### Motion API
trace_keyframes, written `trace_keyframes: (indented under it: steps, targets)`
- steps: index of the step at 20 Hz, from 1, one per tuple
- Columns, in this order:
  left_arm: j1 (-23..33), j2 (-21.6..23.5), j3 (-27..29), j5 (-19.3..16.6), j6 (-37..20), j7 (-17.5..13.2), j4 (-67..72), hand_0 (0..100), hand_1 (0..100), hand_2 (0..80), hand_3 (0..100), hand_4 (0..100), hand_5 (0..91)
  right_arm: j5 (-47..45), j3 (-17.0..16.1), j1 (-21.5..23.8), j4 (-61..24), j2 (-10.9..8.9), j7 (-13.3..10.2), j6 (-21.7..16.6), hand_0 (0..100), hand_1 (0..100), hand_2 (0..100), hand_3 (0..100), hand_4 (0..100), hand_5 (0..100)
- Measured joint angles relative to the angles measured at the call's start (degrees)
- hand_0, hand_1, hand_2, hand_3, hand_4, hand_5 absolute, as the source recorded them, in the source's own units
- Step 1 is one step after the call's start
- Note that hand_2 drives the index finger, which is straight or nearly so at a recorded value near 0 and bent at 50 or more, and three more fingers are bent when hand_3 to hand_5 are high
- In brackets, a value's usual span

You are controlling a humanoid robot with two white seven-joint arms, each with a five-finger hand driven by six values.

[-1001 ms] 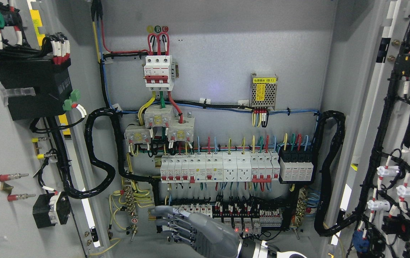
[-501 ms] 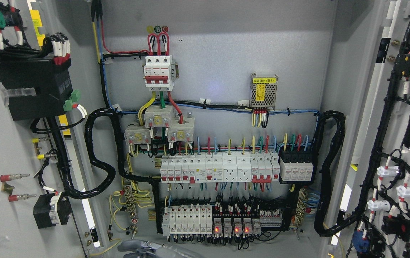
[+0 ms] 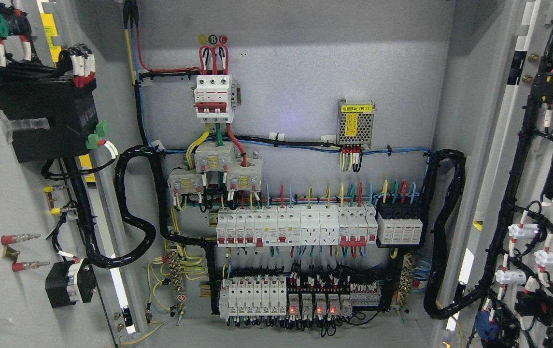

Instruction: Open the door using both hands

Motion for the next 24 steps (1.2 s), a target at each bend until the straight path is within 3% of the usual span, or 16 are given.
trace_keyframes:
  steps: [24]
  targets:
    - [0.0,0.0,0.0,0.0,0.0,-0.2,0.0,36,19,0.0,0,0,0.0,-0.1,7.7,-6.2,3.2,1.86,-0.4,-0.4,21,11,0,0,0,0]
